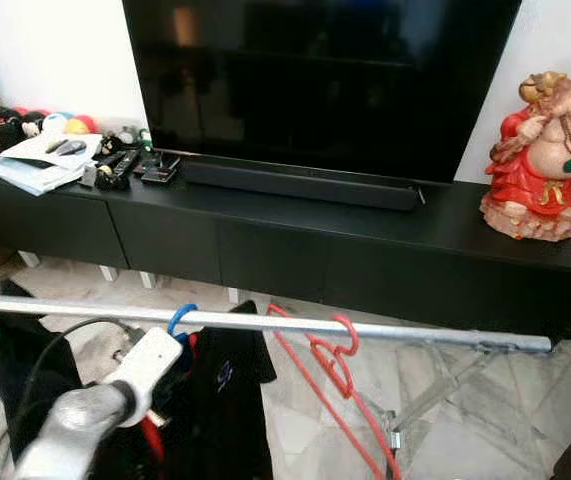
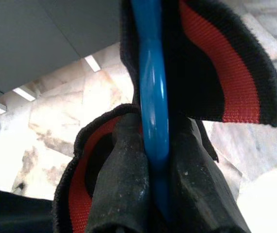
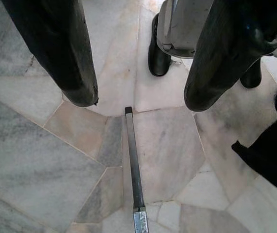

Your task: Hang hanger

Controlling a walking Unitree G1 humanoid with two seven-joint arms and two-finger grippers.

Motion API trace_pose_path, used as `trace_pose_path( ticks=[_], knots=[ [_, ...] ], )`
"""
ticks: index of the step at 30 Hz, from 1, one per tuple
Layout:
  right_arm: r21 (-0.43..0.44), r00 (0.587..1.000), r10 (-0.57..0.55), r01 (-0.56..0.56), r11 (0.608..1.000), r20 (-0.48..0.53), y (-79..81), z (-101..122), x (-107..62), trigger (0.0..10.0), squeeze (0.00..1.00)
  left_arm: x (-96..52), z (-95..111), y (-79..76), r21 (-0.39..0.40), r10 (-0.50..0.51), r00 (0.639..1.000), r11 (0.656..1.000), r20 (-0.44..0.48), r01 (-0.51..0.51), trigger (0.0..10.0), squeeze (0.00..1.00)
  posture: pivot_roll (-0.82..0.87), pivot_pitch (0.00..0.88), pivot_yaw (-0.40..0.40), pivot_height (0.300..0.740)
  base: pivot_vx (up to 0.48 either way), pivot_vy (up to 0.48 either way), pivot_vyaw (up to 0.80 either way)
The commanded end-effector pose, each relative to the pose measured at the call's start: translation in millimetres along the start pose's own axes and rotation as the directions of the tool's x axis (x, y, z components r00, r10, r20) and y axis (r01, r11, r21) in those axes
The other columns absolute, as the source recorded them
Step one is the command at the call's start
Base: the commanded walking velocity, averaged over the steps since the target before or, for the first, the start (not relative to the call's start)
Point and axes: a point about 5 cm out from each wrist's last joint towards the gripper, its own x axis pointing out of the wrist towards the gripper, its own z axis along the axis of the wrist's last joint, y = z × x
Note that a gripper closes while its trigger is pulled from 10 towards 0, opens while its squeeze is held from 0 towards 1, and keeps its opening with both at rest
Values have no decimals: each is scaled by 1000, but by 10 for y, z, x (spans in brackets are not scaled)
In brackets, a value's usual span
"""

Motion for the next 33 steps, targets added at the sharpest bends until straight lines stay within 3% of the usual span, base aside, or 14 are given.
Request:
trace_pose_path(
  ticks=[1, 5, 10, 15, 20, 22, 29, 33],
  knots=[
    [-9, 1000, -3, 3, 1000, 1, -14, 13, 0, 10000, 0, 38, -53, -62, 2, -3, 999, 1000, -37, 3, 10000, 0, 73, 0, -30, 740, 0, 0, 0],
    [-10, 1000, -5, 5, 1000, 1, -18, 13, 0, 10000, 0, 50, -49, -70, 8, -3, 999, 1000, -35, 4, 10000, 0, 75, 0, -31, 740, 0, 0, 0],
    [-13, 1000, -7, 7, 1000, -5, -23, 6, -2, 10000, 0, 67, -48, 4, -12, 85, 996, 996, -28, -85, 10000, 0, 79, 0, -30, 740, 0, 0, 0],
    [-15, 1000, -6, 6, 1000, -8, -24, -1, -2, 10000, 0, 85, -53, -26, -75, 129, 992, 989, 3, -128, 10000, 0, 75, 0, -32, 740, 0, 0, 0],
    [-18, 1000, -6, 6, 1000, -8, -31, -1, -4, 10000, 0, 36, -118, -65, -35, 53, 998, 998, -19, -53, 10000, 0, 79, 0, -38, 740, 0, 0, 0],
    [-20, 1000, -6, 6, 1000, -9, -34, -1, -4, 10000, 0, -21, -173, -70, 22, -31, 998, 999, -48, 32, 10000, 0, 80, 0, -39, 740, 0, 0, 0],
    [-20, 1000, -4, 3, 1000, -9, -35, 1, -4, 10000, 0, -174, -346, -40, 151, -173, 971, 969, -162, 198, 10000, 0, 83, 0, -39, 740, 0, 0, 0],
    [-21, 1000, -4, 4, 1000, -10, -37, 2, -4, 10000, 0, -245, -360, 2, 142, -201, 964, 964, -173, 227, 10000, 0, 83, 0, -40, 740, 0, 0, 0]
  ],
)
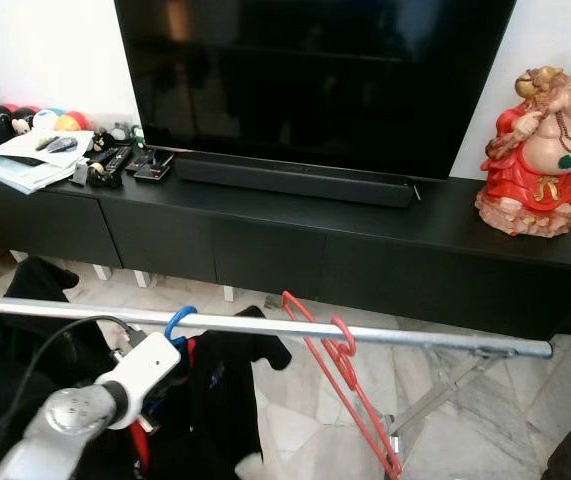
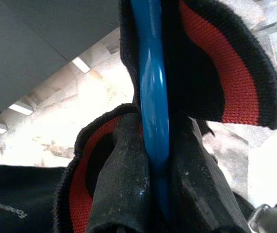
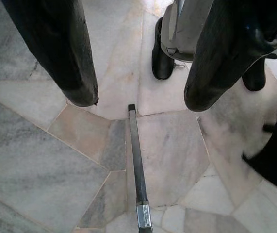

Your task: Hang hanger

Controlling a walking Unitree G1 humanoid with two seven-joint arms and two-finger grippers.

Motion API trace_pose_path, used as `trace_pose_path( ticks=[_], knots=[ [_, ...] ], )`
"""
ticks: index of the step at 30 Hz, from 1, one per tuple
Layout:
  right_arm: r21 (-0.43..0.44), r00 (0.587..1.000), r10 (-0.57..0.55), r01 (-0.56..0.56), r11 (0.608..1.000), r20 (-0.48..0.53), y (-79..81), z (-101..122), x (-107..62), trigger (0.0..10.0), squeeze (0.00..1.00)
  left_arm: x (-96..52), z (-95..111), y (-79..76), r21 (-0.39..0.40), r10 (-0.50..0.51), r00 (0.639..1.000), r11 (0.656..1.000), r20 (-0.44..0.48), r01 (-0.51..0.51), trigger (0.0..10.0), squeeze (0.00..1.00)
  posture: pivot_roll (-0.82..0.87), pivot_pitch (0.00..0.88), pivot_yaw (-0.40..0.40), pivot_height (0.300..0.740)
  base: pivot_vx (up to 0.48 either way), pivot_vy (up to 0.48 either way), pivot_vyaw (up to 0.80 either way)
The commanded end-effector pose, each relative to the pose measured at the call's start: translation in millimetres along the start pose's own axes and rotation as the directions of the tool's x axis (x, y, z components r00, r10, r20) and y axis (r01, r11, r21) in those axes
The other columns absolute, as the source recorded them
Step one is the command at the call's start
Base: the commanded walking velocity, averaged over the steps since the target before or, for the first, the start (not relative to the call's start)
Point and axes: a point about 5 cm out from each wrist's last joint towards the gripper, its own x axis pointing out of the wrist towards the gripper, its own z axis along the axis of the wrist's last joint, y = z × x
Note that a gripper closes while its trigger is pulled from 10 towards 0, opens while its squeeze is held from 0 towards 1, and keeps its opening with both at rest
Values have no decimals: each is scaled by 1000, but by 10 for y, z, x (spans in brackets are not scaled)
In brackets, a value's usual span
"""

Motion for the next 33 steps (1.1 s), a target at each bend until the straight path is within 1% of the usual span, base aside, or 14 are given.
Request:
trace_pose_path(
  ticks=[1, 4, 9, 10, 11, 14, 15, 16, 22, 25, 26, 27, 28, 33],
  knots=[
    [-8, 1000, -5, 5, 1000, -1, -23, 9, -2, 10000, 0, -11, -229, -162, -24, -93, 990, 996, -106, 91, 10000, 0, 83, 0, -40, 740, 0, 0, 0],
    [-10, 1000, -6, 6, 1000, -2, -24, 7, -2, 10000, 0, -39, -241, -127, 0, -82, 990, 997, -116, 83, 10000, 0, 85, 0, -40, 740, 0, 0, 0],
    [-13, 1000, -5, 5, 1000, -4, -24, 6, -2, 10000, 0, 56, -143, 25, 7, 101, 992, 995, -74, -101, 10000, 0, 85, 0, -39, 740, 0, 0, 0],
    [-14, 1000, -4, 4, 1000, -4, -24, 6, -2, 10000, 0, 110, -67, 66, -49, 189, 981, 980, -40, -191, 10000, 0, 82, 0, -37, 740, 0, 0, 0],
    [-14, 1000, -4, 4, 1000, -4, -24, 5, -2, 10000, 0, 137, -23, 72, -83, 224, 974, 971, -20, -225, 10000, 0, 81, 0, -37, 740, 0, 0, 0],
    [-14, 1000, -4, 4, 1000, -3, -23, 5, -2, 10000, 0, 184, 82, 61, -156, 290, 957, 947, 33, -282, 10000, 0, 78, 0, -36, 740, 0, 0, 0],
    [-14, 1000, -4, 4, 1000, -3, -23, 5, -2, 10000, 0, 184, 82, 61, -156, 290, 957, 947, 33, -282, 10000, 0, 78, 0, -36, 740, 0, 0, 0],
    [-14, 1000, -3, 3, 1000, -3, -21, 5, -2, 10000, 0, 204, 119, 57, -210, 330, 943, 926, 50, -313, 10000, 0, 79, 0, -36, 740, 0, 0, 0],
    [-16, 1000, -3, 3, 1000, -4, -18, 2, -2, 10000, 0, 255, 146, -73, -354, 368, 927, 879, 77, -319, 10000, 0, 78, 0, -33, 740, 0, 0, 0],
    [-15, 1000, -2, 2, 1000, -5, -16, -2, -2, 10000, 0, 261, 165, -179, -377, 343, 935, 881, 95, -285, 10000, 0, 79, 0, -32, 740, 0, 0, 0],
    [-15, 1000, -2, 2, 1000, -5, -16, -3, -2, 10000, 0, 258, 167, -194, -379, 343, 934, 881, 97, -284, 10000, 286, 80, 0, -32, 740, 0, 0, 0],
    [-15, 1000, -2, 2, 1000, -5, -15, -3, -2, 10000, 0, 256, 167, -200, -380, 344, 934, 880, 97, -285, 10000, 286, 80, 0, -32, 740, 0, 0, 0],
    [-16, 1000, -1, 1, 1000, -5, -14, -4, -2, 10000, 0, 239, 174, -202, -398, 359, 927, 870, 104, -292, 10000, 1000, 82, 0, -32, 740, 0, 0, 0],
    [-14, 1000, 0, 0, 1000, -6, -11, -6, -2, 10000, 0, 163, 229, -181, -423, 388, 911, 855, 138, -300, 10000, 1000, 86, 0, -32, 740, 0, 0, 0]
  ],
)
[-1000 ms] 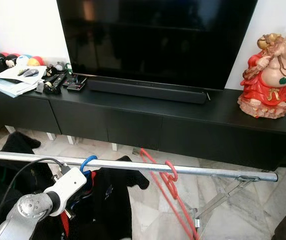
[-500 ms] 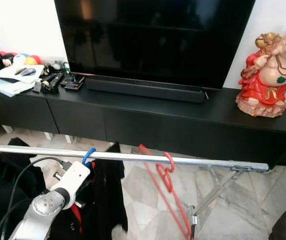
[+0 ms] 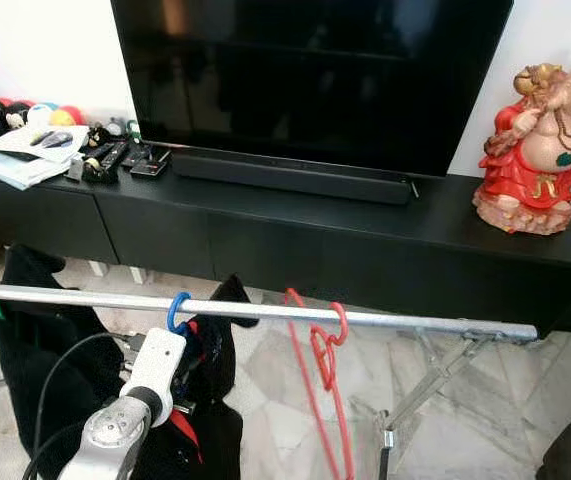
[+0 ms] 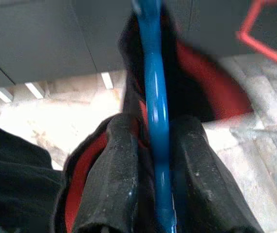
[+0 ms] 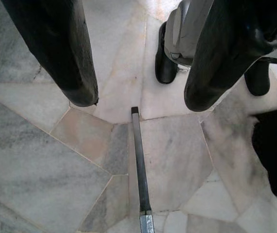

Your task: Hang hanger

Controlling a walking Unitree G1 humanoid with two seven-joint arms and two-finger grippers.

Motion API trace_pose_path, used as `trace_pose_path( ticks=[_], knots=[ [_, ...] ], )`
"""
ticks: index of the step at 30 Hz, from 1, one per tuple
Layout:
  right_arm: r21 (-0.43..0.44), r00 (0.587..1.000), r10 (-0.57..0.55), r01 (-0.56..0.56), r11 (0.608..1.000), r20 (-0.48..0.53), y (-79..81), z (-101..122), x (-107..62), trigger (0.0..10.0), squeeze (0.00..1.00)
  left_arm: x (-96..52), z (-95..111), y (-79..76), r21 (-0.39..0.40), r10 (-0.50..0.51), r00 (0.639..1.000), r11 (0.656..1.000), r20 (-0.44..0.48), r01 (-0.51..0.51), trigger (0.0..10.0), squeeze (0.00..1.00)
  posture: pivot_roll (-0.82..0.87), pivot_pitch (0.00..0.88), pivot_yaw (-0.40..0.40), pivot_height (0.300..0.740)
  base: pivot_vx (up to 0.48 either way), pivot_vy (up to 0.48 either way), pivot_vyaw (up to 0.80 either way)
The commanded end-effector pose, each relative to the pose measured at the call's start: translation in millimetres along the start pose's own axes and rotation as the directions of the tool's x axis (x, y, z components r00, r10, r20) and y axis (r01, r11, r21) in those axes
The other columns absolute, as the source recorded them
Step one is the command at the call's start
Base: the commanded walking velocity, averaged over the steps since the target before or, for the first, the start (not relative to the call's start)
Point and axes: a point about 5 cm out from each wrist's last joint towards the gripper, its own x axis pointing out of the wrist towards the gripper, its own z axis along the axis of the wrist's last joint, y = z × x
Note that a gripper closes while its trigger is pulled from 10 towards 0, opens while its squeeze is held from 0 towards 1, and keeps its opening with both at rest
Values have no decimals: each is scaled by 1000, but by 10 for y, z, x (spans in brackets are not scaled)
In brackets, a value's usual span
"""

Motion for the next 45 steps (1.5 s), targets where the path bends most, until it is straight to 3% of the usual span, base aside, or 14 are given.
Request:
trace_pose_path(
  ticks=[1, 12, 20, 21, 22, 27, 37, 45],
  knots=[
    [-1, 1000, -4, 4, 1000, -2, -18, 0, -2, 10000, 0, -40, 86, 34, -11, 20, 999, 1000, 48, -20, 10000, 1000, 87, 0, -31, 740, 0, 0, 0],
    [-3, 1000, -1, 1, 1000, -4, -13, 1, -1, 10000, 0, -185, 184, 16, -14, 37, 994, 999, 104, -36, 10000, 1000, 98, 0, -32, 740, 0, 0, 0],
    [-6, 1000, 2, -2, 1000, -3, -12, 4, -1, 10000, 0, -349, 267, 112, -63, 133, 973, 990, 187, -124, 10000, 1000, 111, 0, -32, 740, 0, 0, 0],
    [-7, 1000, 3, -3, 1000, -3, -13, 5, -1, 10000, 0, -393, 262, 161, -81, 185, 961, 982, 204, -171, 10000, 949, 115, 0, -35, 740, 0, 0, 0],
    [-10, 1000, 5, -5, 1000, -3, -13, 8, -1, 10000, 0, -428, 254, 205, -96, 232, 949, 972, 214, -216, 10000, 0, 118, 0, -38, 740, 0, 0, 0],
    [-15, 1000, 9, -9, 1000, -2, -10, 15, 0, 10000, 0, -448, 200, 246, -74, 288, 935, 957, 204, -279, 10000, 0, 120, 0, -38, 740, 0, 0, 0],
    [-24, 1000, 11, -11, 1000, 0, -7, 19, 1, 10000, 0, -448, 172, 253, -96, 307, 932, 951, 193, -294, 10000, 0, 116, 0, -35, 740, 0, 0, 0],
    [-57, 1000, 26, -27, 998, -7, 0, 21, 2, 10000, 0, -422, 172, 222, -92, 306, 932, 952, 195, -293, 10000, 0, 113, 0, -32, 740, 0, 340, 258]
  ],
)
